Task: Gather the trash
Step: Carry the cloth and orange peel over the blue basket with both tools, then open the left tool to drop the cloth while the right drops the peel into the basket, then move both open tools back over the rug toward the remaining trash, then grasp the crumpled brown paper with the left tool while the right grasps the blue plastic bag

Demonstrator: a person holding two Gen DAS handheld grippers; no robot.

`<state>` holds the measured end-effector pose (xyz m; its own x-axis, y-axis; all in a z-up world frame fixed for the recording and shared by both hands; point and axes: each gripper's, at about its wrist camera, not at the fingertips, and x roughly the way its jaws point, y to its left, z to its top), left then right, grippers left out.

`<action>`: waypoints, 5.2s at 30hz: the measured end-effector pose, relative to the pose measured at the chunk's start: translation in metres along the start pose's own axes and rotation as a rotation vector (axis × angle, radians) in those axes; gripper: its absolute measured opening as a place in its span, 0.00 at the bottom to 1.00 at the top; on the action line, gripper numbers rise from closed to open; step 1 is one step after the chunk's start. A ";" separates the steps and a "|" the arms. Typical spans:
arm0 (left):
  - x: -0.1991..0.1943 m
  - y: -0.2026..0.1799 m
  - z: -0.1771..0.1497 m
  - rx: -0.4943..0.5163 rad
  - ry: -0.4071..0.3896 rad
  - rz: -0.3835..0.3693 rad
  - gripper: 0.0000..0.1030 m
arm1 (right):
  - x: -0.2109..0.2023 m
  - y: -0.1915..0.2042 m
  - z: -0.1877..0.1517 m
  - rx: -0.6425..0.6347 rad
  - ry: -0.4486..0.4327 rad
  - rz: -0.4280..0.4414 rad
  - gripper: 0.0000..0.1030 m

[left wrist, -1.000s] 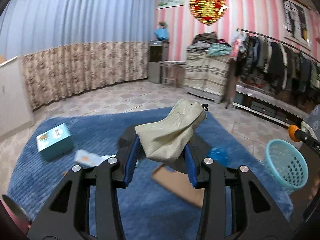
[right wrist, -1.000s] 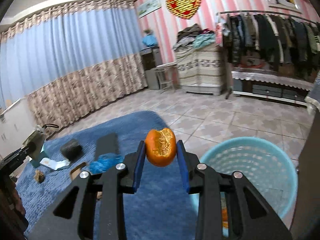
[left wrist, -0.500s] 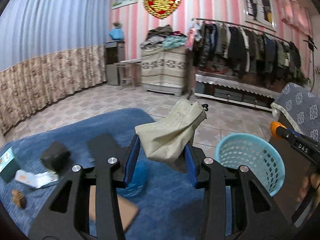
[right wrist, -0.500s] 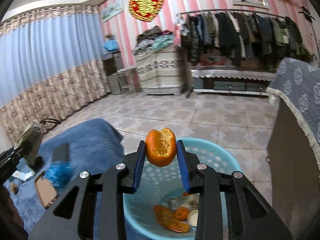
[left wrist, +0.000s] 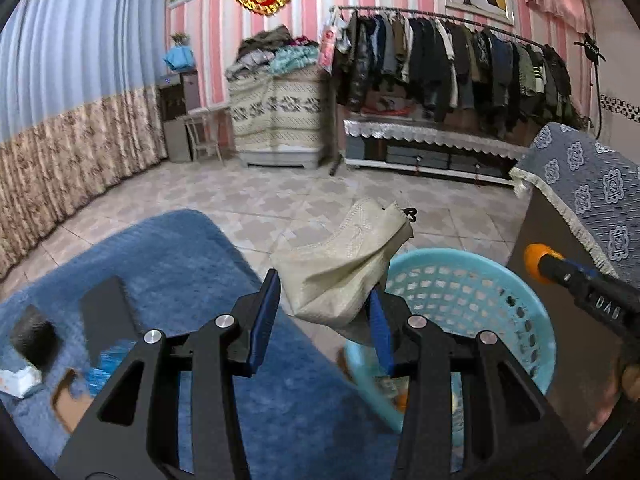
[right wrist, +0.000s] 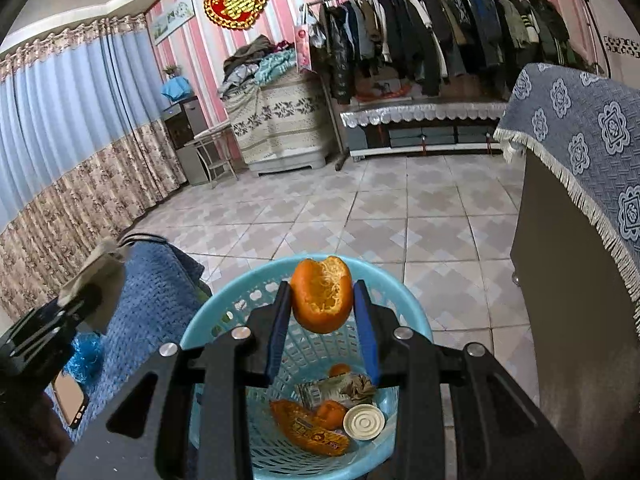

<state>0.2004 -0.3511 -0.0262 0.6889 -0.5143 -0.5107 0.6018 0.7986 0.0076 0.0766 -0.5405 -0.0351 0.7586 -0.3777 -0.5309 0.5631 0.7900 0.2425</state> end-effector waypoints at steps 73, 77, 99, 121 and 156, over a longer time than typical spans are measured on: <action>-0.094 0.128 -0.003 -0.179 -0.082 0.298 0.95 | -0.005 0.113 -0.007 -0.208 -0.021 0.055 0.83; -0.117 0.150 -0.009 -0.212 -0.096 0.331 0.95 | -0.015 0.134 -0.011 -0.231 -0.029 0.093 0.83; -0.204 0.272 -0.102 -0.371 -0.029 0.575 0.95 | -0.045 0.270 -0.074 -0.453 0.015 0.318 0.83; -0.171 0.364 -0.172 -0.519 0.155 0.624 0.95 | -0.011 0.301 -0.084 -0.550 0.076 0.278 0.83; -0.189 0.345 -0.122 -0.443 0.042 0.585 0.46 | 0.025 0.309 -0.093 -0.485 0.205 0.401 0.24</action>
<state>0.2290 0.0600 -0.0324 0.8262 0.0400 -0.5619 -0.0852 0.9949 -0.0544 0.2390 -0.2612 -0.0490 0.7740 0.0523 -0.6310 0.0022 0.9964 0.0853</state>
